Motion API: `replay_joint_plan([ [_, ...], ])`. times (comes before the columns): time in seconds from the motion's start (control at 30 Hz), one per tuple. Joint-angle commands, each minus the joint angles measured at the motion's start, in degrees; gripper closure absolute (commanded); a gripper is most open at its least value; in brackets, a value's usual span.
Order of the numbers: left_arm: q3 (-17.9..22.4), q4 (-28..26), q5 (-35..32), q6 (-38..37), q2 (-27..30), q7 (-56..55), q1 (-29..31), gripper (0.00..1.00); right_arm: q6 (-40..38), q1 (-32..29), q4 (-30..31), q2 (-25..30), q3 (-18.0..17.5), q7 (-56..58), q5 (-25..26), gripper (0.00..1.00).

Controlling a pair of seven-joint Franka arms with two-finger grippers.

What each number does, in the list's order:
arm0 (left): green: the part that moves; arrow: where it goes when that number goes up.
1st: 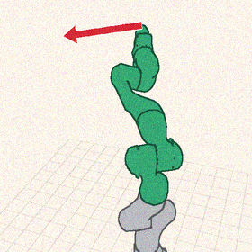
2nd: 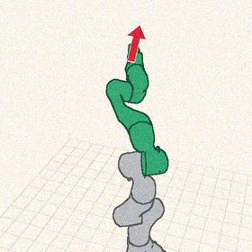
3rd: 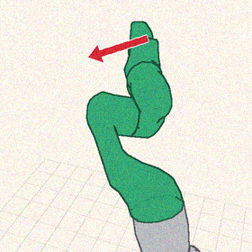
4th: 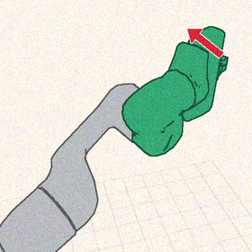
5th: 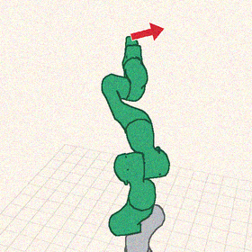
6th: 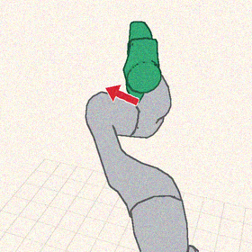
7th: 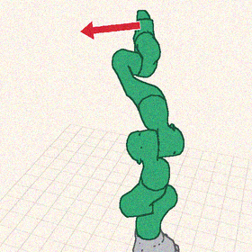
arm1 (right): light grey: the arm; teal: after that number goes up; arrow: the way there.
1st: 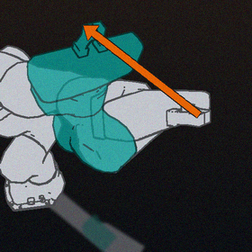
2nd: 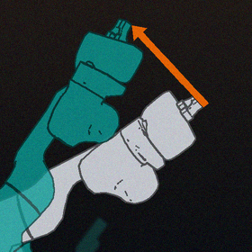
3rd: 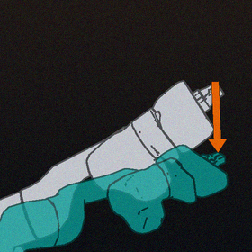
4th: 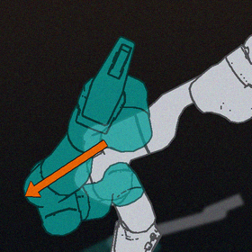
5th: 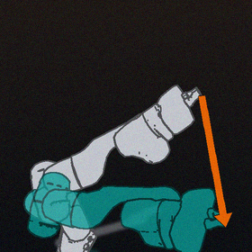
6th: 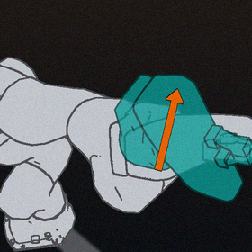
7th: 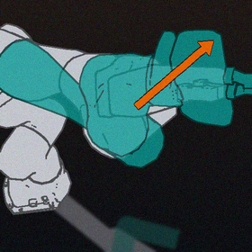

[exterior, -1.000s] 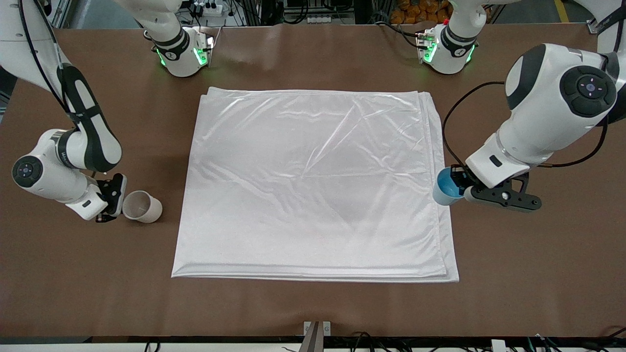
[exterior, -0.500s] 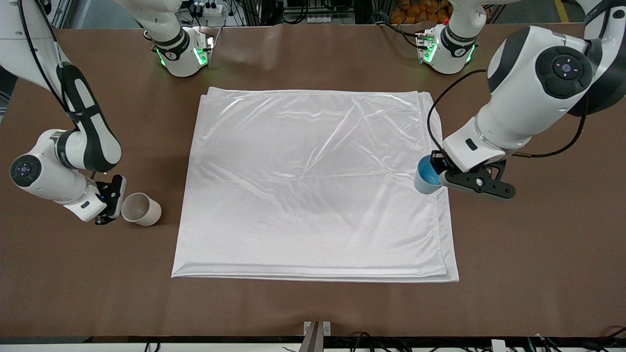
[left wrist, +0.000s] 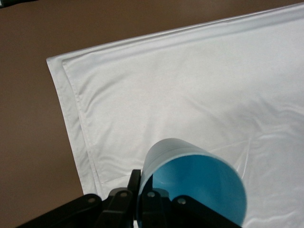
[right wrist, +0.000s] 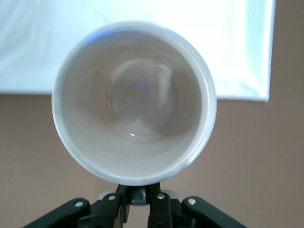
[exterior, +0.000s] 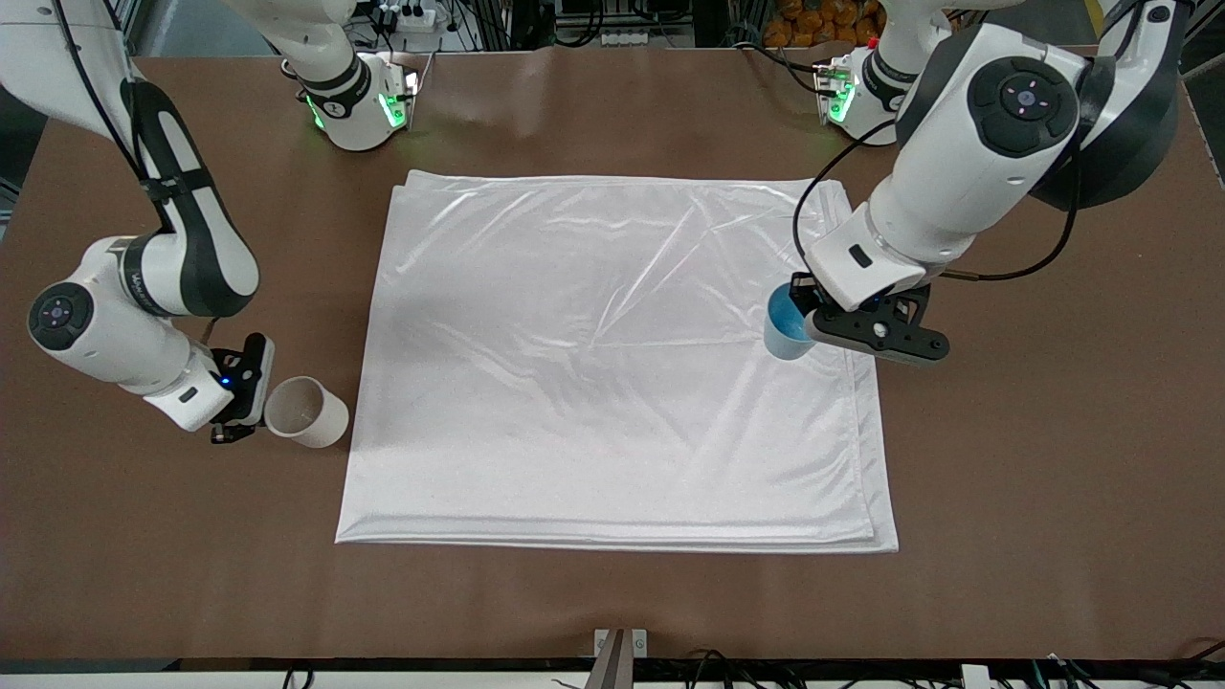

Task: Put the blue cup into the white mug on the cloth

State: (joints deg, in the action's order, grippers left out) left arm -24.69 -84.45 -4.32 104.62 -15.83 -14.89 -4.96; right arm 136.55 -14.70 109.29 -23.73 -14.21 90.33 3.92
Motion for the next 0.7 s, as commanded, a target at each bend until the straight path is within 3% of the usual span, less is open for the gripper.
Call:
replay_joint_plan([
  [0.0,0.17,0.43,0.55,-1.17,0.45,-3.83,-2.07,1.0,-0.85,0.46,0.75,1.32,-3.71,-5.42,-0.67,1.0],
  [0.53,0.7,0.25,-0.07,-1.17,0.36,-3.83,-1.11,1.0,-1.64,17.5,-1.62,0.71,-3.98,-28.0,0.56,1.0],
  [0.67,0.79,0.34,-0.68,-1.52,0.36,-3.75,-0.93,1.0,-1.64,21.11,-2.06,0.0,-3.89,-34.59,4.24,1.0],
])
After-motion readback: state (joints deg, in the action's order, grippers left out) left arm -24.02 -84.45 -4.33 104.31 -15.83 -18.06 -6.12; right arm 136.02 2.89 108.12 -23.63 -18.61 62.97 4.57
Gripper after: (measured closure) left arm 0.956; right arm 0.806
